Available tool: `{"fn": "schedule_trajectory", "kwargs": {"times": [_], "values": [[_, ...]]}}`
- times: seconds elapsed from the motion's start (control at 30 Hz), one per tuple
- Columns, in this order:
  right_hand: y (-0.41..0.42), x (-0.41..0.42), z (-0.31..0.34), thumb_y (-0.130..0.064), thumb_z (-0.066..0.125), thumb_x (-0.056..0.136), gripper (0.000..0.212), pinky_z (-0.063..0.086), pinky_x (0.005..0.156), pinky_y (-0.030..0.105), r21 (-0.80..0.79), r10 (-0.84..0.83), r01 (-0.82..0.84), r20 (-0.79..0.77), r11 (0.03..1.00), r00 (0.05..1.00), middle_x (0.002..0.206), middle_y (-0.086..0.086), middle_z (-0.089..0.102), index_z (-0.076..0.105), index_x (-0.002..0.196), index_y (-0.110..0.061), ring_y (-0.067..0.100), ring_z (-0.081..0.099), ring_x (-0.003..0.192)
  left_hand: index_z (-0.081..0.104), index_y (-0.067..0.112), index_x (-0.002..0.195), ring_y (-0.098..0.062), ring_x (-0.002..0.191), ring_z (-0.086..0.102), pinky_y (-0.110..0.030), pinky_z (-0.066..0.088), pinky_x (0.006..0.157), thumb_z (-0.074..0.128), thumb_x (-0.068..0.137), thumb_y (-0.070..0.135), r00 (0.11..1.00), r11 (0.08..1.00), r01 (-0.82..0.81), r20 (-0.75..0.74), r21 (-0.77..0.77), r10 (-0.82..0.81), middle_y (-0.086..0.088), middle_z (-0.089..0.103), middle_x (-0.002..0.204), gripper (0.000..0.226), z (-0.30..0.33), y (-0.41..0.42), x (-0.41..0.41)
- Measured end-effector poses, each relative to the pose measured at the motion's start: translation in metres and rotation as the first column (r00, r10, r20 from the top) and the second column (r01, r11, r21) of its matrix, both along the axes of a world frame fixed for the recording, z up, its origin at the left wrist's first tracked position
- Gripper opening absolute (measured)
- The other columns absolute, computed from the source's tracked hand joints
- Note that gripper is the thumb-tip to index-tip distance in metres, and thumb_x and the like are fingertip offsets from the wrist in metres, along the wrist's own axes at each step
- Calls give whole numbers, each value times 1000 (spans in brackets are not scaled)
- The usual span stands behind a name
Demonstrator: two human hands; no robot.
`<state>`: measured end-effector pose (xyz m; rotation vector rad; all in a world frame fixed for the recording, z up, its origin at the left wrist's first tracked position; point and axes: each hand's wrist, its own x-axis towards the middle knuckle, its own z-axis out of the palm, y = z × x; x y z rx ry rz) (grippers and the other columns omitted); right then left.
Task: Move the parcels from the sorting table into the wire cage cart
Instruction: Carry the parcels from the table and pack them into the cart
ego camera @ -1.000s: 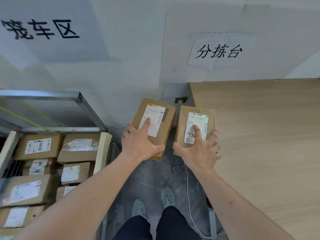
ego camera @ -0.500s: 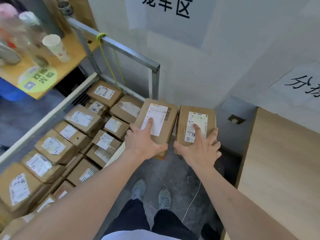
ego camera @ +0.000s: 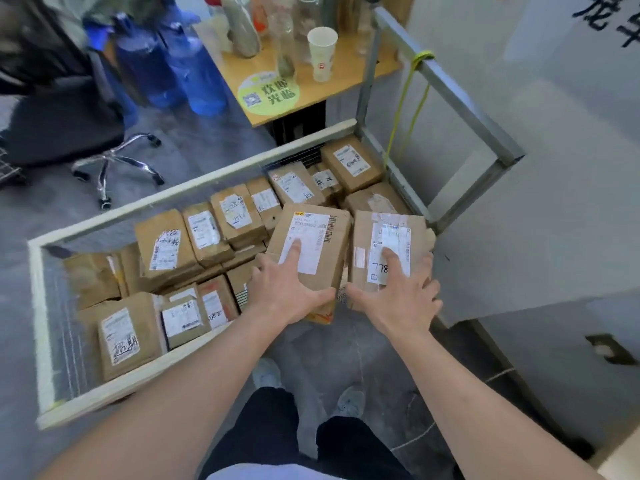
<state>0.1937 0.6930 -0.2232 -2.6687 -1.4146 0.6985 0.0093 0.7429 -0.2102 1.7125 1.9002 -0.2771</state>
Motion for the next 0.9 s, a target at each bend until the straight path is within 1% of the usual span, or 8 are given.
{"fn": "schedule_trajectory", "kwargs": {"times": [0.17, 0.3, 0.43, 0.53, 0.63, 0.7, 0.8, 0.9], "values": [[37, -76, -15, -91, 54, 58, 104, 30, 110, 61, -39, 129, -129, 12, 991, 992, 166, 15, 5, 27, 151, -52, 50, 28, 140, 3, 48, 162, -46, 138, 38, -51, 39, 109, 54, 60, 99, 993, 993, -112, -40, -30, 111, -23, 35, 152, 125, -16, 14, -80], [61, -135, -25, -89, 55, 59, 100, 29, 110, 61, -72, 196, -196, 1, 978, 981, 164, 11, 9, 33, 149, -50, 51, 29, 138, 9, 48, 161, -45, 139, 38, -52, 41, 109, 52, 54, 101, 980, 978, -199, -6, -68, 200, -22, 37, 152, 127, -38, 27, -140], [85, -173, -42, -87, 56, 59, 95, 32, 109, 62, -105, 261, -259, 7, 960, 965, 161, 12, 15, 39, 144, -50, 51, 33, 135, 13, 47, 161, -43, 141, 36, -50, 40, 109, 55, 56, 98, 967, 963, -252, 15, -96, 255, -21, 37, 154, 124, -58, 43, -181], [101, -191, -58, -90, 55, 57, 95, 32, 110, 64, -171, 288, -279, 29, 945, 957, 160, 14, 16, 39, 142, -51, 51, 34, 134, 13, 46, 161, -44, 141, 36, -50, 40, 108, 56, 60, 96, 955, 946, -294, -7, -134, 296, -23, 36, 154, 121, -77, 54, -197], [114, -202, -74, -90, 57, 58, 96, 29, 111, 64, -238, 316, -298, 38, 924, 948, 164, 13, 12, 38, 144, -52, 53, 32, 138, 15, 46, 160, -43, 140, 37, -52, 41, 106, 49, 53, 101, 946, 931, -323, -28, -171, 323, -21, 40, 155, 125, -100, 61, -205], [122, -207, -85, -91, 57, 58, 98, 30, 112, 64, -269, 313, -295, 25, 917, 949, 165, 13, 11, 37, 145, -51, 54, 31, 139, 18, 45, 159, -43, 140, 37, -54, 43, 105, 47, 49, 101, 936, 913, -352, -48, -207, 350, -18, 42, 155, 127, -115, 65, -208], [128, -213, -101, -93, 52, 56, 101, 32, 111, 64, -305, 322, -310, -11, 901, 947, 164, 12, 13, 39, 146, -50, 53, 32, 139, 27, 42, 157, -43, 143, 35, -56, 42, 107, 50, 53, 101, 926, 888, -376, -86, -265, 367, -16, 43, 156, 122, -132, 73, -216], [136, -216, -115, -93, 53, 56, 101, 29, 111, 64, -342, 346, -332, -22, 879, 938, 165, 12, 13, 43, 146, -49, 53, 32, 139, 29, 39, 158, -42, 144, 36, -57, 40, 106, 48, 53, 101, 912, 864, -408, -96, -295, 398, -14, 44, 156, 123, -148, 82, -221]]}}
